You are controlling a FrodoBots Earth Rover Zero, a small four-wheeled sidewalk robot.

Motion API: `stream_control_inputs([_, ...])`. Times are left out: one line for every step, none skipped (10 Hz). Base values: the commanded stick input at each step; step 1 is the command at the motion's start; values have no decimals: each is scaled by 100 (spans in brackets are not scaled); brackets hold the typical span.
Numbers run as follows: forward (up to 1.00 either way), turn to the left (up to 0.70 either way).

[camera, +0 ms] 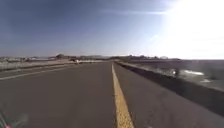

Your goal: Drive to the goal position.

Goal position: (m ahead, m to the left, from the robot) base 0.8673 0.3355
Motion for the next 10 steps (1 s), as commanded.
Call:
stream_control_inputs([70,0])
stream_control_inputs([70,0])
stream_control_inputs([70,0])
stream_control_inputs([70,0])
stream_control_inputs([70,0])
stream_control_inputs([70,0])
stream_control_inputs([70,0])
stream_control_inputs([70,0])
stream_control_inputs([70,0])
stream_control_inputs([70,0])
